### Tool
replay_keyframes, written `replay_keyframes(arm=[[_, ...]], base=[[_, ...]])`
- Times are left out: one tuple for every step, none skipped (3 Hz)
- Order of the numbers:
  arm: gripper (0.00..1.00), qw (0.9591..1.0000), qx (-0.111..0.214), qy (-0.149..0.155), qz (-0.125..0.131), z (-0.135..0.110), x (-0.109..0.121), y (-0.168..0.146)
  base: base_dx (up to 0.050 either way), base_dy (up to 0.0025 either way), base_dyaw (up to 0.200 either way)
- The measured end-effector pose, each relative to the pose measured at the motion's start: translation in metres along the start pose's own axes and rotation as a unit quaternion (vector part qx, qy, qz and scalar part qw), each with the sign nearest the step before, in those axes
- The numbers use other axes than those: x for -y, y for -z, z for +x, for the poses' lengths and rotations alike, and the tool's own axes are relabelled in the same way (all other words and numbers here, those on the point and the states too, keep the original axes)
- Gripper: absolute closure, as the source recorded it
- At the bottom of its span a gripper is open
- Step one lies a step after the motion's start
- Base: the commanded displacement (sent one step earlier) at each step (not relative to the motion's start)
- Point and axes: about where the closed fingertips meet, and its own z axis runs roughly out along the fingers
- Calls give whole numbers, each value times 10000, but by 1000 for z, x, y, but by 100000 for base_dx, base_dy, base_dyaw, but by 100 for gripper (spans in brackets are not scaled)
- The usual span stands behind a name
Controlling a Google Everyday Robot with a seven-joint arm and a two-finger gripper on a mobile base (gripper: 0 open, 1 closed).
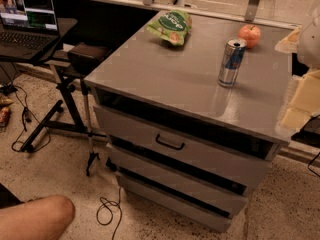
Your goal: Pick redbull can
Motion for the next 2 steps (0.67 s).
replay_keyframes(arm=[[0,10000,2,0,7,0,0,0],[0,10000,3,1,10,0,0,0]], base=[[1747,62,7215],[1,-1,-9994]])
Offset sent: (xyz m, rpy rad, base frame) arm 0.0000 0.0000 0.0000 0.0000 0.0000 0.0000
